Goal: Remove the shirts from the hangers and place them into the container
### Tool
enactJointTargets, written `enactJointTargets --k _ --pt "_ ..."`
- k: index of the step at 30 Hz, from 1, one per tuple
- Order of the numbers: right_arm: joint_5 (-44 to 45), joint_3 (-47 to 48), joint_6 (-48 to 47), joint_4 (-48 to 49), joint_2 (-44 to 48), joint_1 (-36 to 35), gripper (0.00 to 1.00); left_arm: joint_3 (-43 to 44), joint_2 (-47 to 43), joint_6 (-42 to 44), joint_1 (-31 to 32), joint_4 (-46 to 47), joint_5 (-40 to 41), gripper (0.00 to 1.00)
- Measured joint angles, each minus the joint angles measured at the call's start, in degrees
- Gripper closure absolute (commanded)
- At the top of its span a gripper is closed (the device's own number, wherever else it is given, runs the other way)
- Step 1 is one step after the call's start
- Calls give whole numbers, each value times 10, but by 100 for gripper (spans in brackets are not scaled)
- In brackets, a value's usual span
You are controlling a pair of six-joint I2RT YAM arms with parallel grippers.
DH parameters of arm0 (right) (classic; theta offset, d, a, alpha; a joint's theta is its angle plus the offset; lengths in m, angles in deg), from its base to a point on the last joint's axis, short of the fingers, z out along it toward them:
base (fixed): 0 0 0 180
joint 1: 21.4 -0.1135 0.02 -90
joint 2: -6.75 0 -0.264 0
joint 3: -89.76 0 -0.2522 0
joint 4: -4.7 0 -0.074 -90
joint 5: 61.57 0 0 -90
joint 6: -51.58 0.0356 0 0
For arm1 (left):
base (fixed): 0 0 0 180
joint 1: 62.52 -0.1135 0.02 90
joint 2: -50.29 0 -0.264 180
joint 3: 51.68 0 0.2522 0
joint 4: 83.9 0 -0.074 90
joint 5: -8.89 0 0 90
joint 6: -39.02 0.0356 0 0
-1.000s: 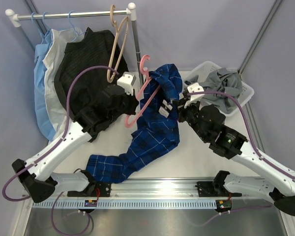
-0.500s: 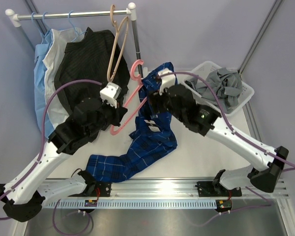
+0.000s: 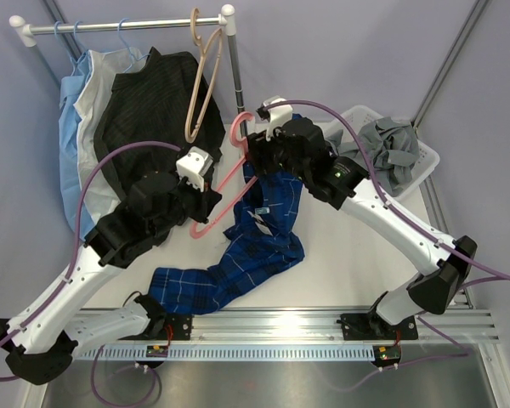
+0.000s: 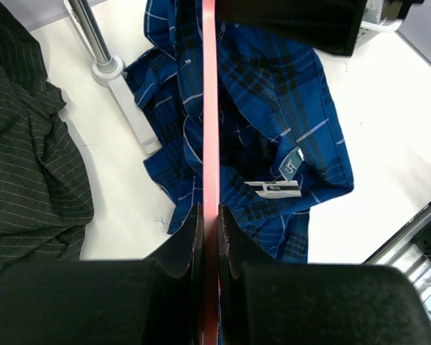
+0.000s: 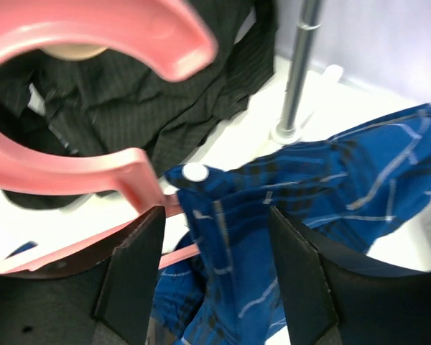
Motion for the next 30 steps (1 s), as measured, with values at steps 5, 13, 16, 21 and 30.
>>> enactJointTargets --k 5,13,16,21,30 --pt "-18 -2 -8 -3 -2 2 69 0 -1 0 0 0 -3 100" --pt "-29 -29 -2 4 -1 66 100 -11 -32 0 0 -15 -9 100" --pt "-23 -33 -2 2 2 109 100 -21 -51 0 0 -17 -13 100" --pt "-3 -34 -1 -3 12 159 100 -47 -106 -1 0 -33 -15 100" --pt "7 -83 28 -6 16 181 100 -52 -223 -5 -1 -109 19 100"
